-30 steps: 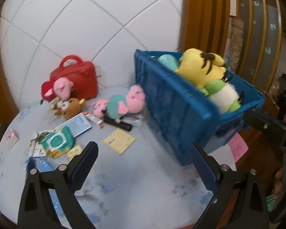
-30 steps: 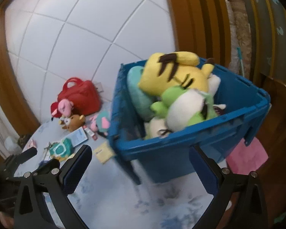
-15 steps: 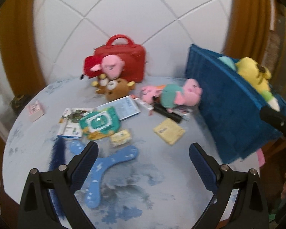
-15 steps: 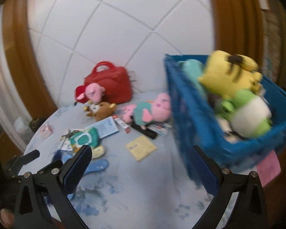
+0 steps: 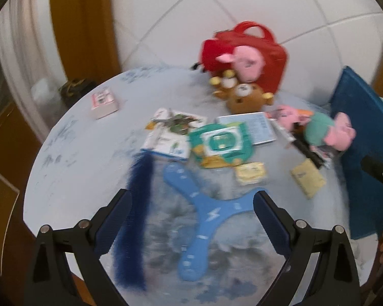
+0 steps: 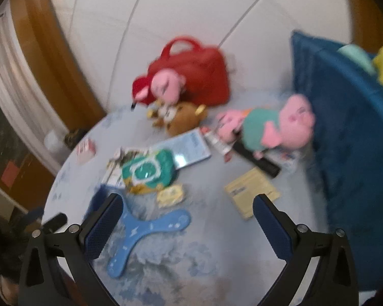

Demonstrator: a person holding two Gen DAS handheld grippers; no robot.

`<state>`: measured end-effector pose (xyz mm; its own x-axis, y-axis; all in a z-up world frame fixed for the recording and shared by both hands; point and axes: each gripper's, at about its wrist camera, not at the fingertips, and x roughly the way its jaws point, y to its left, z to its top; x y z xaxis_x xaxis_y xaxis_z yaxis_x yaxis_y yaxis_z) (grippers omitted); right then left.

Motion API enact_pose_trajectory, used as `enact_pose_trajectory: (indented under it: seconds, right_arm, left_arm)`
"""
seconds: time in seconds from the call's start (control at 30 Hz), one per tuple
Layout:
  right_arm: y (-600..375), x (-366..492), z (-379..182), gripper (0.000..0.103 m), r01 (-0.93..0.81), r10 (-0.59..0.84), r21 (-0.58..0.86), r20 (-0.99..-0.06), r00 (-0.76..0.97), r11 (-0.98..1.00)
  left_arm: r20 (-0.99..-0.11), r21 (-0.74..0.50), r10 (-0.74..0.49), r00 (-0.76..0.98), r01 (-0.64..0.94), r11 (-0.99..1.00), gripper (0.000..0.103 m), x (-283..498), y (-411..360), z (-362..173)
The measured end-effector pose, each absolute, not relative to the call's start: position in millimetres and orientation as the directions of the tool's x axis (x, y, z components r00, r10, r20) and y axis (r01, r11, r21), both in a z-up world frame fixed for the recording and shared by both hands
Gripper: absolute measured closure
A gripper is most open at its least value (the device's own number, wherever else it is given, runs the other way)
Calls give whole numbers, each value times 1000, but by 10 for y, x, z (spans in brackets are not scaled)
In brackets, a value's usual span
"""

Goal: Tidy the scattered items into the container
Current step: 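Withdraw both tools from the crate back over the table, then reach the left tool to the green wipes pack while the right tool reaches the snack bag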

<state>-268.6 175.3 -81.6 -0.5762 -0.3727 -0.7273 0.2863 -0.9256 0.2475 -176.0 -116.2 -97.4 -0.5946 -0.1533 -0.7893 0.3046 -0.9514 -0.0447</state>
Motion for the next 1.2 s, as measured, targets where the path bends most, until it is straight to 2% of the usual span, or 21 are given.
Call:
enact_pose_trajectory:
  seconds: [0.17, 0.37, 0.6, 0.8, 0.93, 1.2]
  right_arm:
    - [1439, -2832, -979, 0, 269, -374, 266, -741, -558, -926]
    - [1057, -2974, -1210, 0, 162, -329, 289, -755, -567, -943]
    - [665, -3062, -1606, 0, 64, -260, 265, -823, -505, -962]
    - [615, -3204, -1814, 0, 33, -203, 213, -864, -461, -977]
    - [697, -3329, -1950, 0, 0, -203, 226, -874, -442, -974]
    - [949, -3552, -2175, 0, -43, -179, 212, -902, -394, -976]
  left_arm:
    - [-805, -23, -162, -571, 302, -953, 6, -1864, -1693, -1125]
    - [-830, -21, -128, -543, 259, -966, 6, -2125, -2383, -1362]
    - [-858, -32, -63, -510, 176, -984, 6, -2470, -2710, -1652]
    - [-877, -33, -39, -478, 141, -989, 6, -2674, -2669, -1853]
    - [-887, -36, -12, -462, 94, -995, 6, -2830, -2522, -1936]
    - [-893, -42, 46, -449, -19, -999, 6, -3330, -1906, -2055]
